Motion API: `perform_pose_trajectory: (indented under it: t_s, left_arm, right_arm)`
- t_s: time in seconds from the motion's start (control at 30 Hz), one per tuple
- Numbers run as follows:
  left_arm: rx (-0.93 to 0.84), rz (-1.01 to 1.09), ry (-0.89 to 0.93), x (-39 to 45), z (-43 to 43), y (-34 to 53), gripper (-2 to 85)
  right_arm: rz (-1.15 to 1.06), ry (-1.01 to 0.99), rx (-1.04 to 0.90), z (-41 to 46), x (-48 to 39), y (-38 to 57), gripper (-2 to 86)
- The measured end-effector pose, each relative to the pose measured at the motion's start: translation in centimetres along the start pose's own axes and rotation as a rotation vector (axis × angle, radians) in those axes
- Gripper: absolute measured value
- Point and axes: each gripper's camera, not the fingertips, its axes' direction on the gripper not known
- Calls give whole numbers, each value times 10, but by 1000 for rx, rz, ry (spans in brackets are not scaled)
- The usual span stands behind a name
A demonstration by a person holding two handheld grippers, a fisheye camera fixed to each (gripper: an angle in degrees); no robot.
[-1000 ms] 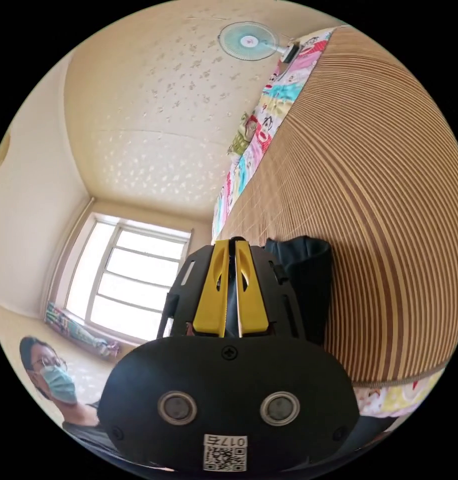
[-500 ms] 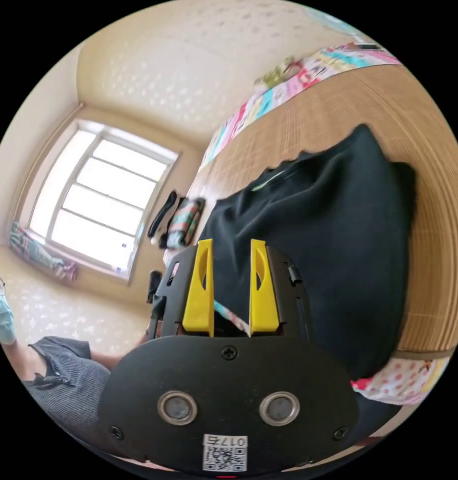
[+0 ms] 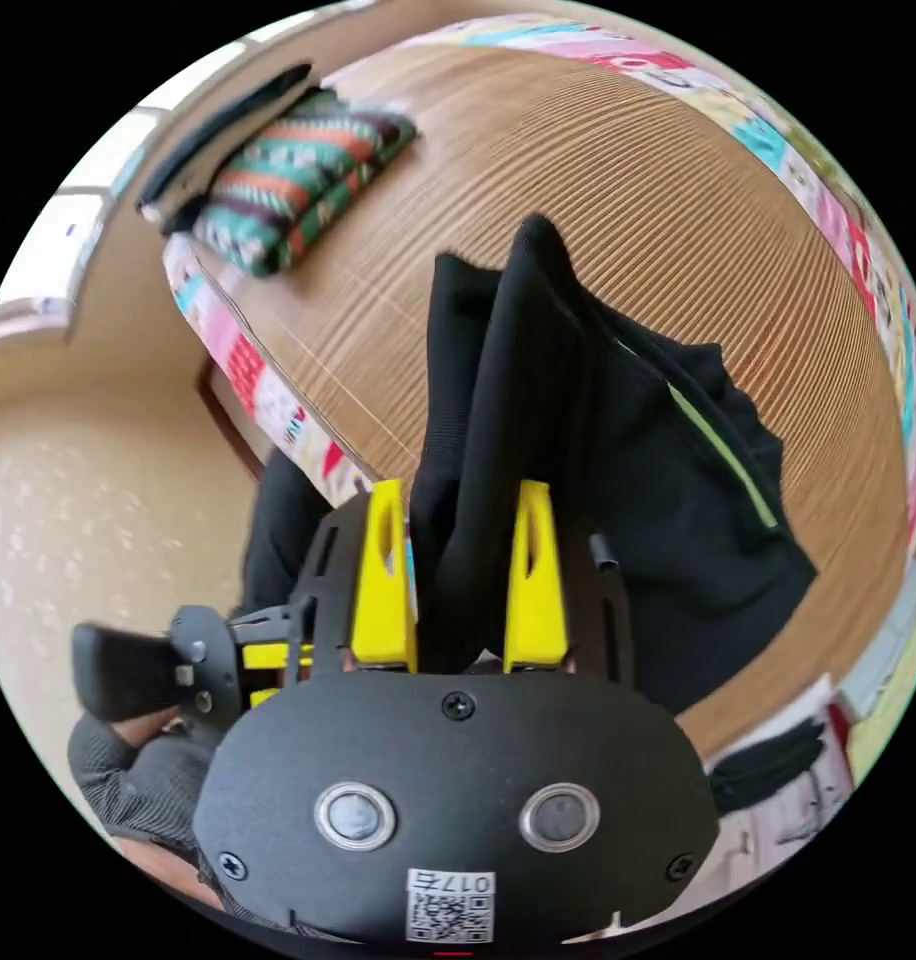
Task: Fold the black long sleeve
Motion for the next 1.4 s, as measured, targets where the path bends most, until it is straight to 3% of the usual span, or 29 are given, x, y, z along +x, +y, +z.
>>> perform_pose_trajectory:
  t_s: [0.03, 0.1, 0.27, 0.33, 0.4, 0.53, 0.67, 0.73, 0.9, 1.0, 1.17, 1.27, 1.4]
  left_arm:
    - [-1, 10, -8, 4, 1, 0, 79]
    - [23, 56, 8, 16, -3, 2, 87]
    - [125, 66, 192, 14, -18, 15, 88]
    - [63, 18, 190, 8, -8, 12, 88]
    - [-31, -19, 218, 0, 15, 5, 105]
    - [-166, -92, 297, -9, 64, -8, 155]
    - [-323, -190, 316, -19, 126, -21, 172]
    - [-363, -265, 389, -28, 144, -21, 133]
    - [-396, -396, 636, -35, 159, -11, 78]
    - [-500, -339, 699, -8, 154, -2, 73]
    - [-688, -146, 653, 46, 128, 26, 73]
    - [-638, -39, 629, 55, 95, 26, 59]
    - [-613, 77, 711, 46, 49, 14, 2]
  right_arm:
    - [-36, 98, -19, 1, -7, 3, 104]
    - [-41, 86, 35, -13, 1, 19, 92]
    - [47, -439, 399, -69, 118, 127, 83]
    - [103, -596, 599, -72, 185, 205, 86]
    - [137, -639, 670, -58, 226, 258, 94]
    - [537, -628, 639, 17, 299, 365, 132]
    - [657, -700, 748, 58, 286, 447, 157]
    - [683, -811, 838, 81, 256, 486, 184]
    - [638, -1201, 999, 131, 208, 511, 229]
    - [556, -1338, 1031, 139, 192, 494, 230]
    - [449, -1390, 984, 123, 180, 458, 176]
    - [403, -1331, 1013, 106, 179, 461, 124]
    - [304, -1215, 1198, 38, 212, 487, 69]
